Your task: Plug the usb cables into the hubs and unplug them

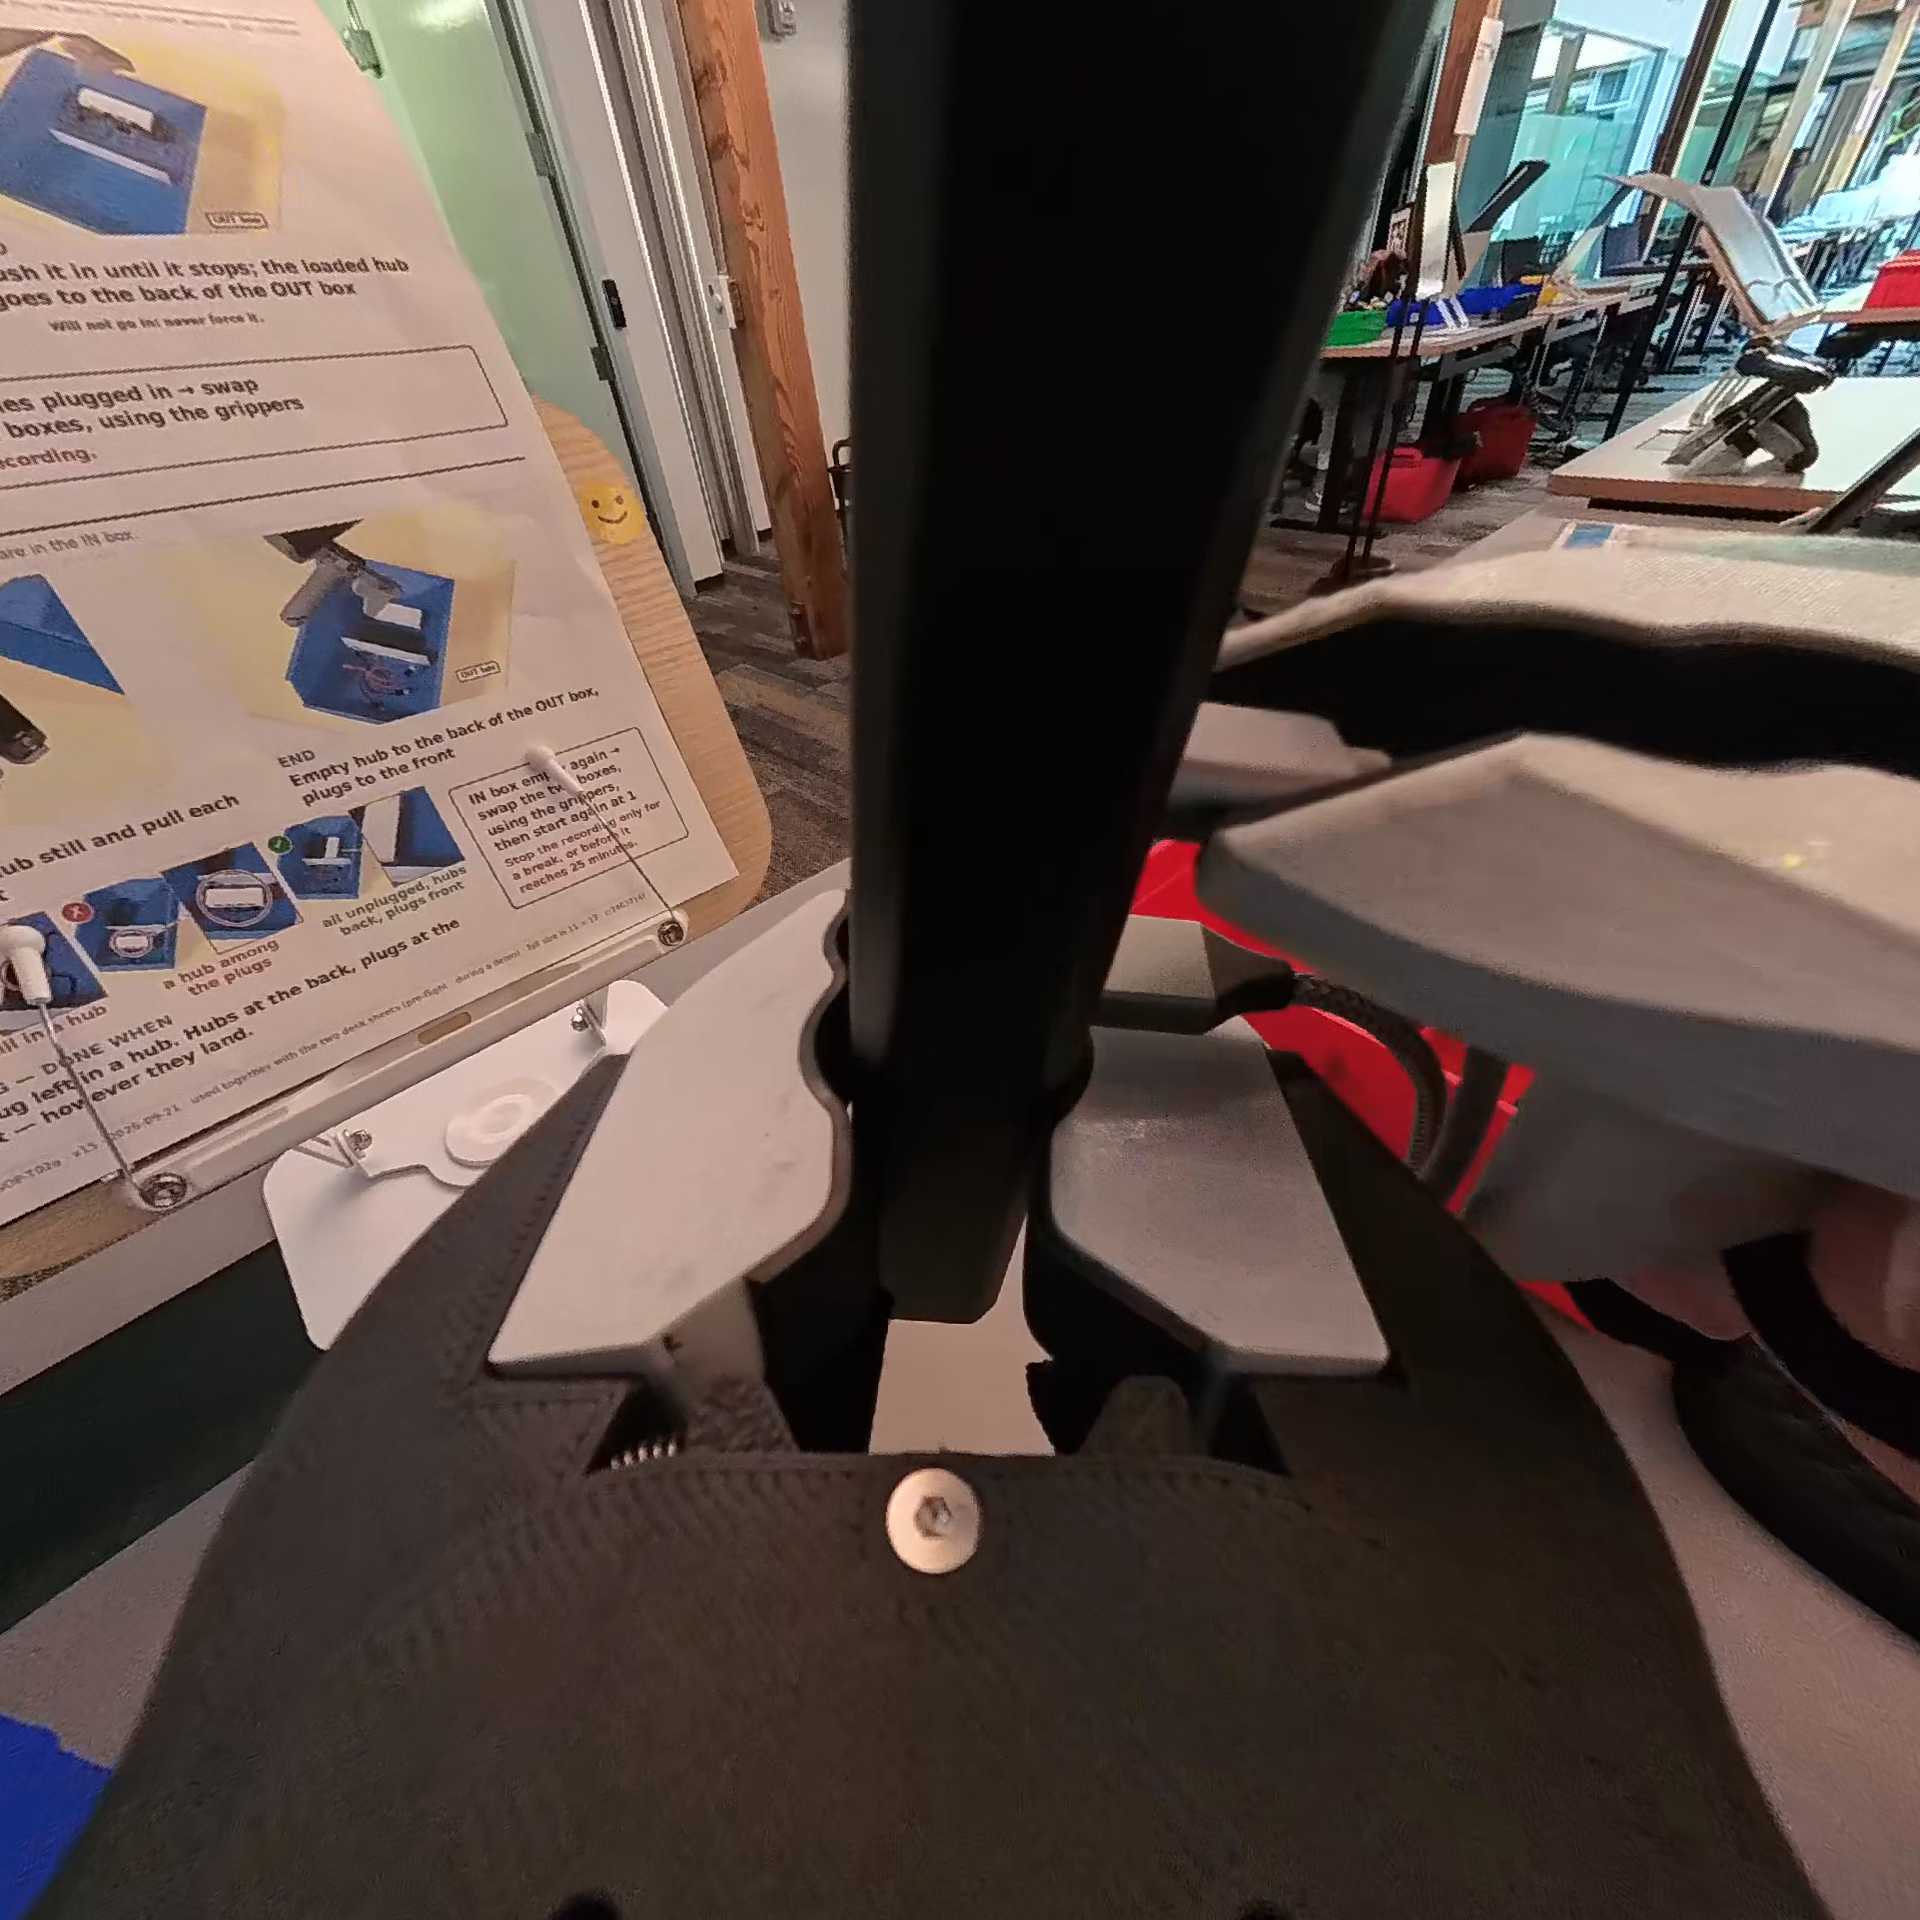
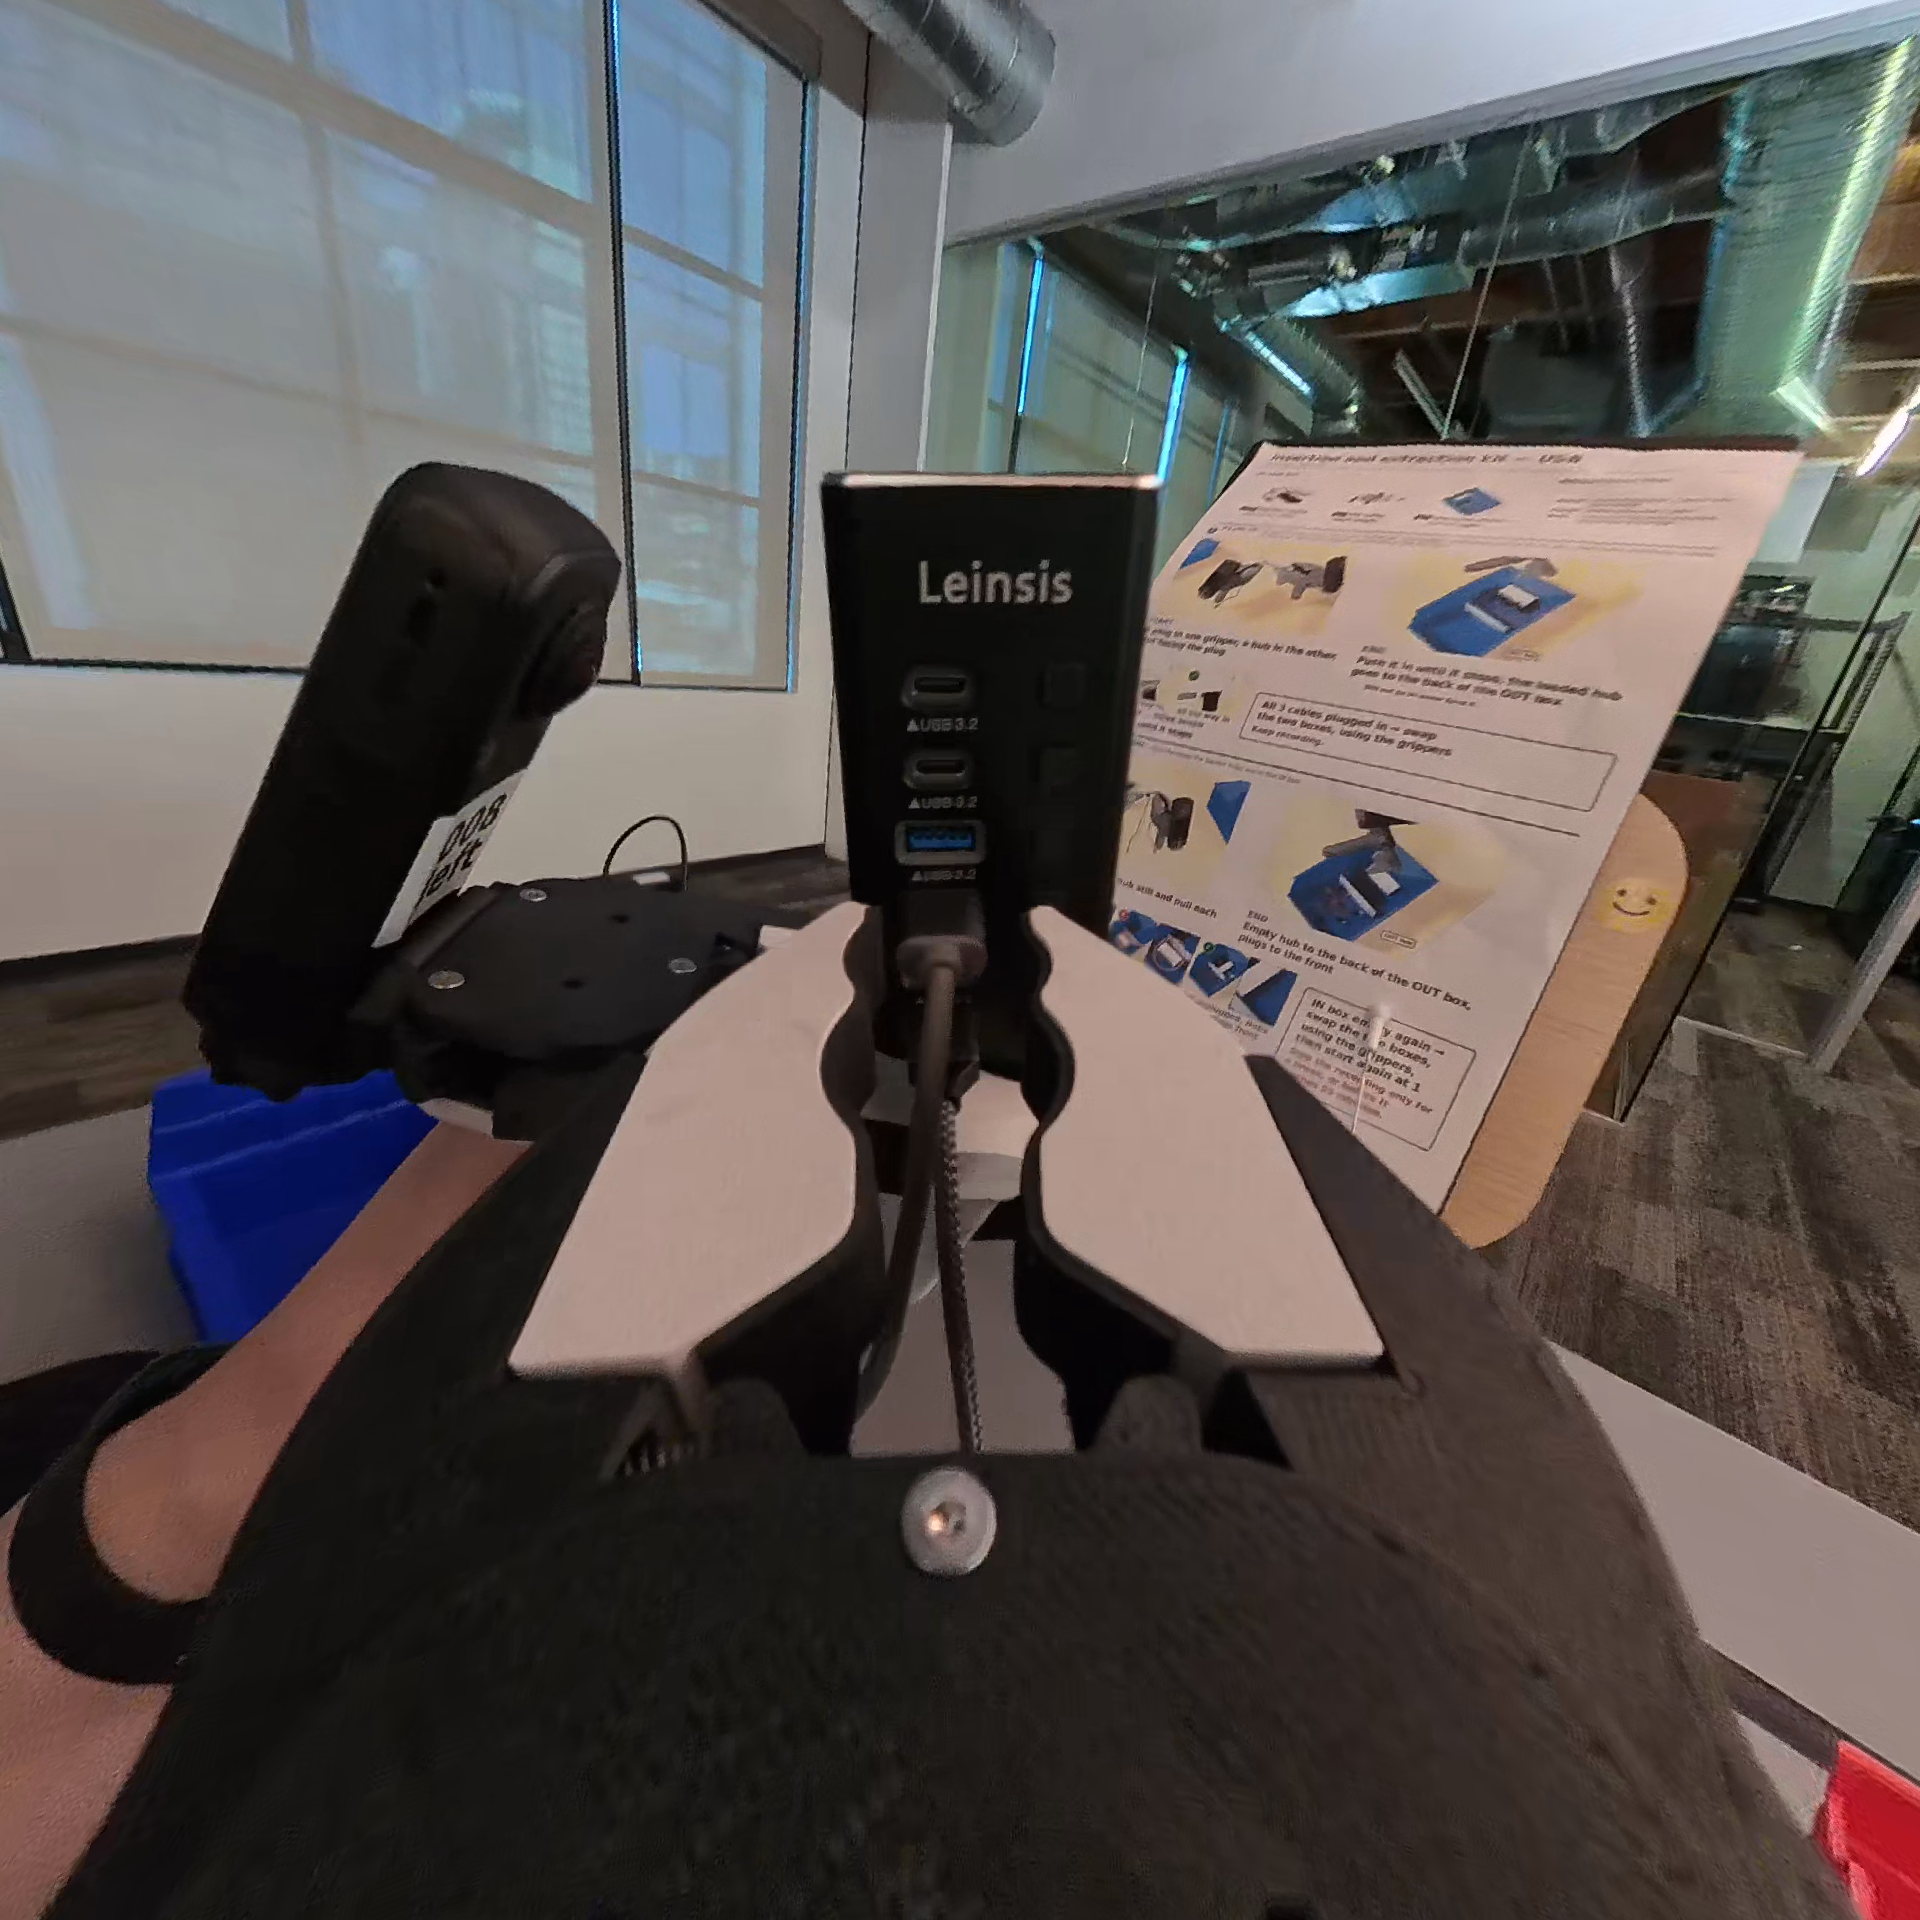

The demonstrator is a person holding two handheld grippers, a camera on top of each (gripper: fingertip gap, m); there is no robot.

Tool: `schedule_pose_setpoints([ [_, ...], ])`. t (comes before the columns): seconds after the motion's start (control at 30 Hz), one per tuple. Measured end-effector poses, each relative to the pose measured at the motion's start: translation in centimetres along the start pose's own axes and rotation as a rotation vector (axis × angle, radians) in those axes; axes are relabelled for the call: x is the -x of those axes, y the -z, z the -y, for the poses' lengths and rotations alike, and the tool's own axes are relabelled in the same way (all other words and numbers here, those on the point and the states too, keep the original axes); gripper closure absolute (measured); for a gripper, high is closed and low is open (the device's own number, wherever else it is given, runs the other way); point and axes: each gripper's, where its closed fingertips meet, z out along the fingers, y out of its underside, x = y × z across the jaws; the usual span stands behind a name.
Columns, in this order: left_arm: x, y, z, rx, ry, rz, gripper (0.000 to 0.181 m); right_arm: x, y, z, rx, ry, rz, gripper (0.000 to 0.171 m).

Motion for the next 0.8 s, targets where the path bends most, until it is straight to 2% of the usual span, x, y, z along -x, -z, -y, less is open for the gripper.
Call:
schedule_pose_setpoints([
  [0.1, -0.1, 0.1, 0.1, -0.004, 0.004, -0.004, 0.15, 0.1, -0.1, 0.2, -0.019, 0.029, -0.017, 0.153],
  [0.3, 0.1, 0.1, 0.2, -0.019, 0.024, 0.007, 0.15, 0.2, -0.1, 0.1, -0.015, -0.019, -0.004, 0.153],
  [0.5, 0.6, 0.3, 0.2, -0.024, 0.039, -0.018, 0.149, 0.5, -0.5, 0.0, -0.017, 0.074, -0.106, 0.153],
  [0.67, 0.2, 0.7, 0.5, -0.029, 0.046, -0.054, 0.15, 1.0, -0.3, 0.4, -0.017, 0.001, 0.028, 0.153],
  [0.73, 0.7, 0.2, 0.1, -0.014, 0.045, -0.001, 0.15, 0.5, -0.4, -0.1, -0.009, -0.059, -0.011, 0.154],
  [0.8, 0.8, -0.3, -0.5, 0.002, 0.083, -0.023, 0.149, 0.1, -0.7, -0.7, 0.01, 0.019, -0.103, 0.153],
])
